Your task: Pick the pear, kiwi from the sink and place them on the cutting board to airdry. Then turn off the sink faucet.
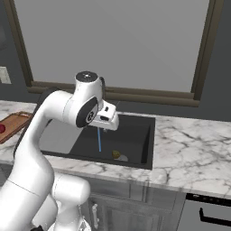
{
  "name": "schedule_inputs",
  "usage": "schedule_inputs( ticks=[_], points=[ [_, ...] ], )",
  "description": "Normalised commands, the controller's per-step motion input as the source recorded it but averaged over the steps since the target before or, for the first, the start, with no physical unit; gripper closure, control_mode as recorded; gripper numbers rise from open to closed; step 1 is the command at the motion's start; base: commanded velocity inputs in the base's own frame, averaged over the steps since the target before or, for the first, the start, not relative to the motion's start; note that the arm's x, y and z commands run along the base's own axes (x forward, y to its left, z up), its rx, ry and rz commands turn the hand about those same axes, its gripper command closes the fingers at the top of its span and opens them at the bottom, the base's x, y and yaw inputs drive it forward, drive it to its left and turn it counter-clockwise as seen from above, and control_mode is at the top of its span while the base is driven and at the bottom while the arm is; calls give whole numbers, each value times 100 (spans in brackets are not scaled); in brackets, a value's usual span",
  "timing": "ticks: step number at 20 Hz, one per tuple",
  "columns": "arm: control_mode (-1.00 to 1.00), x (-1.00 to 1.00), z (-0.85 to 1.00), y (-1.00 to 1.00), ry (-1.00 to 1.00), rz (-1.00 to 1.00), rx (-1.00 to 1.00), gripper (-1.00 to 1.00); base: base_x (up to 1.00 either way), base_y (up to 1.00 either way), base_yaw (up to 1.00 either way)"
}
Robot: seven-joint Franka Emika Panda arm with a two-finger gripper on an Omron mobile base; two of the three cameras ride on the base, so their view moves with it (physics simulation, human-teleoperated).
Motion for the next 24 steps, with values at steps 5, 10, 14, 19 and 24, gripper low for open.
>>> schedule_inputs(
  ticks=[5, 10, 14, 19, 24],
  points=[
    [-100, 37, -28, 0, -2, 0, 0, -100, 0, 0, 0],
    [-100, 39, -29, 0, -1, 0, 0, -100, 0, 0, 0],
    [-100, 24, -25, 0, 0, 0, 0, -100, 0, 0, 0],
    [-100, 29, -23, 0, 0, 0, 0, -100, 0, 0, 0],
    [-100, 21, -30, 0, 0, 0, 0, -100, 0, 0, 0]
  ],
)
